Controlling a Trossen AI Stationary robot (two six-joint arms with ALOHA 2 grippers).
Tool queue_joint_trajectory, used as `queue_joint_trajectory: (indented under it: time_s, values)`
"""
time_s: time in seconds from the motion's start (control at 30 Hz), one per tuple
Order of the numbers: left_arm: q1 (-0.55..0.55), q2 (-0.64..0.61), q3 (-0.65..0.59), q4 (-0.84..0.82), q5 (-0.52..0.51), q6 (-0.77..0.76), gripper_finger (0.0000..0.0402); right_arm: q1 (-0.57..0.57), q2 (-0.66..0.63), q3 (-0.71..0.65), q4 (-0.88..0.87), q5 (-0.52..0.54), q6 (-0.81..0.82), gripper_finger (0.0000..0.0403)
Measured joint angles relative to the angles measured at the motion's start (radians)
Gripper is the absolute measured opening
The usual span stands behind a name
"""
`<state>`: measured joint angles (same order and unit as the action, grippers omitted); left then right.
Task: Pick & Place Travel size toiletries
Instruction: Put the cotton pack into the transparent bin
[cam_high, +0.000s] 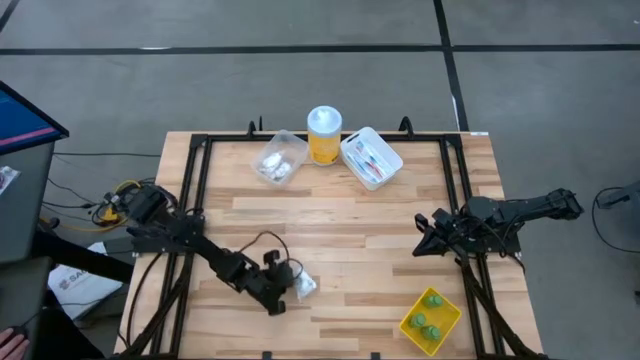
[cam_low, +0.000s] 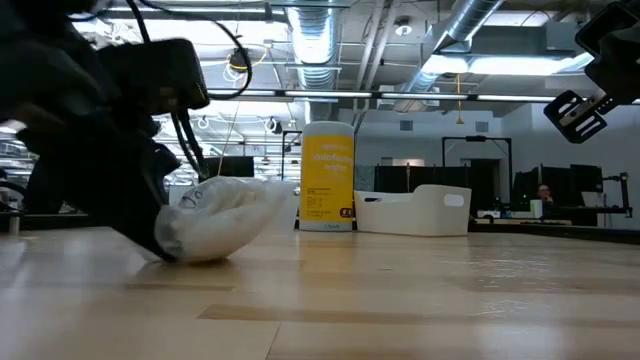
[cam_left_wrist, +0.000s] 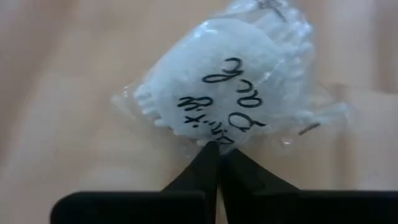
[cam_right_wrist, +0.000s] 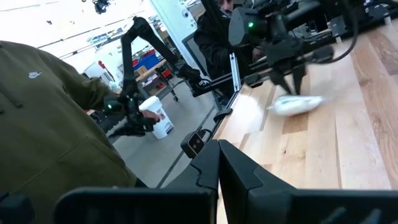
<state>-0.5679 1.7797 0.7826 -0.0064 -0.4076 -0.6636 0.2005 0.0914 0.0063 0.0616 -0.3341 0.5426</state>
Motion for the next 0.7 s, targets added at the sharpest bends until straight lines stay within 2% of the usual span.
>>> queue_joint_trajectory:
  time_s: [0.17,0.27,0.37,0.43,0.57,0.7]
  values:
    - [0.061,-0.158,0.000,-0.001,-0.035,-0.004,0.0001,0.000,0.000,0.000,0.000,0.007,-0.023,0.0000]
    - [0.118,-0.273,-0.001,-0.004,-0.123,0.017,0.0001,0.000,0.000,0.000,0.001,0.028,-0.050,0.0000]
    - [0.209,-0.387,-0.001,0.000,-0.228,0.123,0.0001,0.000,0.000,0.000,0.001,0.045,-0.079,0.0000]
    - [0.297,-0.443,0.000,-0.004,-0.268,0.203,0.0000,0.000,0.000,0.000,0.002,0.056,-0.094,0.0000]
    - [0.528,-0.515,0.000,-0.017,-0.276,0.319,0.0000,0.000,0.000,0.000,0.002,0.064,-0.098,0.0000]
    - [0.777,-0.526,0.000,-0.018,-0.196,0.367,0.0000,0.000,0.000,0.000,0.003,0.068,-0.098,0.0000]
